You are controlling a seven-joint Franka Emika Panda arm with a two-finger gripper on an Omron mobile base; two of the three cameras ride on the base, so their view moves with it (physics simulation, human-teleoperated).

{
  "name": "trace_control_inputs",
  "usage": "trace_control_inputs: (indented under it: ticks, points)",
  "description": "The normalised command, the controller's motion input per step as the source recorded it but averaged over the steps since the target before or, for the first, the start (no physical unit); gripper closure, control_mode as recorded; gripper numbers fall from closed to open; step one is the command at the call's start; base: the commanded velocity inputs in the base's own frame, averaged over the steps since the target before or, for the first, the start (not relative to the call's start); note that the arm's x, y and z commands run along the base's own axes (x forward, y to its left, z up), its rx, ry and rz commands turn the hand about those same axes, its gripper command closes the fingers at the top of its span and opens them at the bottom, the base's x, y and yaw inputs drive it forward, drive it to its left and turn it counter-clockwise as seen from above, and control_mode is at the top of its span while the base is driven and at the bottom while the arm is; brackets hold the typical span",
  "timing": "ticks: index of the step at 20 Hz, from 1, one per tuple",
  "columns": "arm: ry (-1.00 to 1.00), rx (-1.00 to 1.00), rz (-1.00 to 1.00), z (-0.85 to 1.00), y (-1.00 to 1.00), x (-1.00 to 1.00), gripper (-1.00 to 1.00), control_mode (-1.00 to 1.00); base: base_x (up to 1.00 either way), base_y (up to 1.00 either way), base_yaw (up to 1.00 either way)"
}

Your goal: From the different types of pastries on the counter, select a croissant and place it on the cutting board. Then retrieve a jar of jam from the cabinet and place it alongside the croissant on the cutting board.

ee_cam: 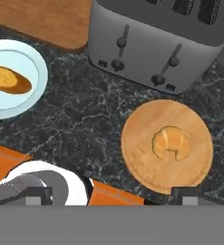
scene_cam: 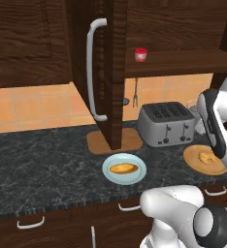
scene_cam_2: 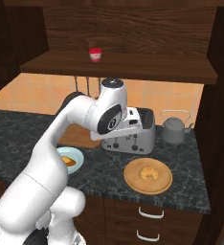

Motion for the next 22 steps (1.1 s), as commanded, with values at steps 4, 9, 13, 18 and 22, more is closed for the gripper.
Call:
trace_control_inputs:
  ticks: [4,9,13,18,22]
  points:
    - [-0.07,-0.28,0.58,-0.61,-0.99,-0.04,-1.00,-1.00,0.00,0.00,0.00]
    - [-0.08,-0.06,0.65,-0.50,-1.00,0.03,-1.00,-1.00,0.00,0.00,0.00]
    - [-0.05,-0.01,0.67,-0.46,-0.88,0.24,-1.00,-1.00,0.00,0.00,0.00]
    - [-0.01,-0.04,0.48,-0.20,-0.30,0.33,-1.00,-1.00,0.00,0.00,0.00]
    - [0.00,-0.16,0.11,0.00,0.13,0.06,-1.00,-1.00,0.00,0.00,0.00]
